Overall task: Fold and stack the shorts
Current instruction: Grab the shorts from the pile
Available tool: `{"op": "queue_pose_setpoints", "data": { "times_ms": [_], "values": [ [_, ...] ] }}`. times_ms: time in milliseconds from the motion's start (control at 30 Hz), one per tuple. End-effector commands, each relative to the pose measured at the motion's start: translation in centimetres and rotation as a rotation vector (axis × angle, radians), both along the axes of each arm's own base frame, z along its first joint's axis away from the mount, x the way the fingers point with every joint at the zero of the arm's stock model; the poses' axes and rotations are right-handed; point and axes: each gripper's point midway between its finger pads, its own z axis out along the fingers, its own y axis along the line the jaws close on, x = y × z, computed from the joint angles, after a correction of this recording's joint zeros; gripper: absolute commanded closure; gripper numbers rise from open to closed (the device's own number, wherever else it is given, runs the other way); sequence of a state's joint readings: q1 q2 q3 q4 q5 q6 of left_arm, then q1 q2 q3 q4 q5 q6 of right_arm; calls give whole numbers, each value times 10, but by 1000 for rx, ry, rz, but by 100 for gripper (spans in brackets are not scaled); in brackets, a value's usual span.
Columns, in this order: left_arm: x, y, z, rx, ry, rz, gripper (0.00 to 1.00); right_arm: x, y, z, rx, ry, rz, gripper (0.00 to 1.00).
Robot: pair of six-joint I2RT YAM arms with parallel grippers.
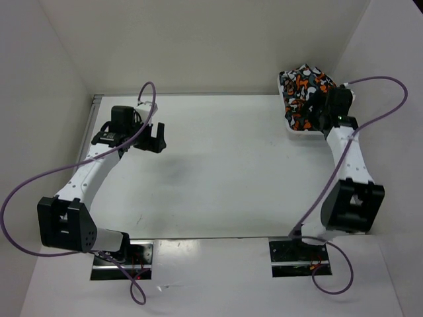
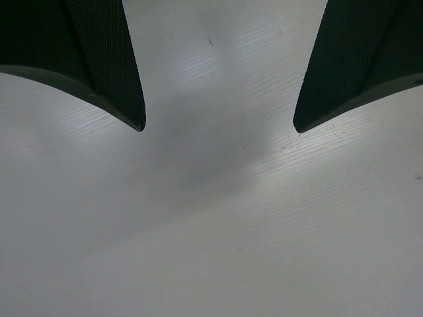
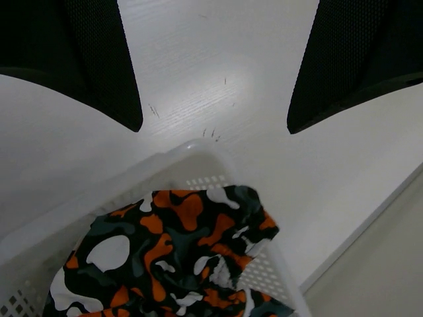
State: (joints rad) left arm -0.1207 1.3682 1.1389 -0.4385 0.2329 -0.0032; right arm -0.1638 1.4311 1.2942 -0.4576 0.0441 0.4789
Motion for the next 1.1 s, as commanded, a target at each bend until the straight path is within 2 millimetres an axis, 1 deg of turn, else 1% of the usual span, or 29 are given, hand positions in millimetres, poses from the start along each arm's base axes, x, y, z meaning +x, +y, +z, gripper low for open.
{"op": "queue_pose_setpoints", "data": {
  "times_ms": [0,33,67,100,133,167,200,233,267,300,333,367,400,433,467,500,533,567,600,633,667,700,733,800,900,933,967,1000,1067],
  "values": [
    [6,-3,6,-5,-19,-12,1,48,-9,22,109,-81,11,6],
    [8,-2,10,0,-31,-4,1,56,-12,19,105,-75,3,6],
    [10,-2,14,-1,-40,-3,1,69,-19,-4,128,-32,-17,6],
    [10,0,14,5,-41,3,1,83,-24,10,115,-65,-23,6],
    [11,-1,10,6,-32,3,1,92,-33,7,108,-63,-44,6],
    [12,2,10,14,-32,13,1,101,-35,3,110,-53,-45,6],
    [14,1,14,13,-43,13,1,124,-41,0,109,-60,-44,6],
    [14,1,14,13,-43,13,1,129,-45,-10,101,-19,-54,6],
    [14,1,10,14,-33,13,1,139,-50,-14,96,-9,-65,6],
    [16,1,15,13,-43,13,1,161,-55,-17,87,-16,-59,6],
    [17,1,10,15,-31,13,1,170,-57,-21,88,-10,-59,7],
    [18,1,13,14,-32,13,1,173,-61,-29,87,25,-72,10],
    [18,1,9,16,-22,13,1,189,-67,5,63,-49,-83,12],
    [18,1,9,16,-22,13,1,201,-72,-32,69,14,-94,15],
    [21,2,13,20,-33,20,1,196,-74,-47,71,84,-111,19],
    [22,2,10,22,-24,20,1,209,-80,8,39,-44,-120,26],
    [22,2,10,22,-24,20,1,213,-81,-30,66,23,-133,29],
    [22,4,10,29,-25,28,1,210,-87,-32,85,28,-146,33],
    [22,4,13,29,-26,28,1,214,-84,-38,109,27,-133,34],
    [23,4,9,30,-17,27,1,215,-88,-43,96,35,-153,34],
    [23,4,9,30,-17,27,1,213,-91,-37,84,26,-166,34],
    [23,4,9,30,-17,27,1,213,-91,-38,84,28,-166,34],
    [23,4,9,30,-17,27,1,214,-93,-34,87,15,-152,34],
    [23,4,9,30,-17,27,1,214,-92,-33,94,14,-143,31],
    [24,1,11,20,-25,18,1,211,-91,-43,90,44,-138,18],
    [24,0,11,14,-25,10,1,212,-88,-43,94,44,-118,12],
    [24,0,11,13,-25,10,1,211,-88,-49,97,59,-119,12],
    [23,0,8,14,-23,10,1,211,-86,-48,103,58,-110,12],
    [23,0,12,12,-32,10,1,210,-86,-56,107,78,-111,21]
  ]
}}
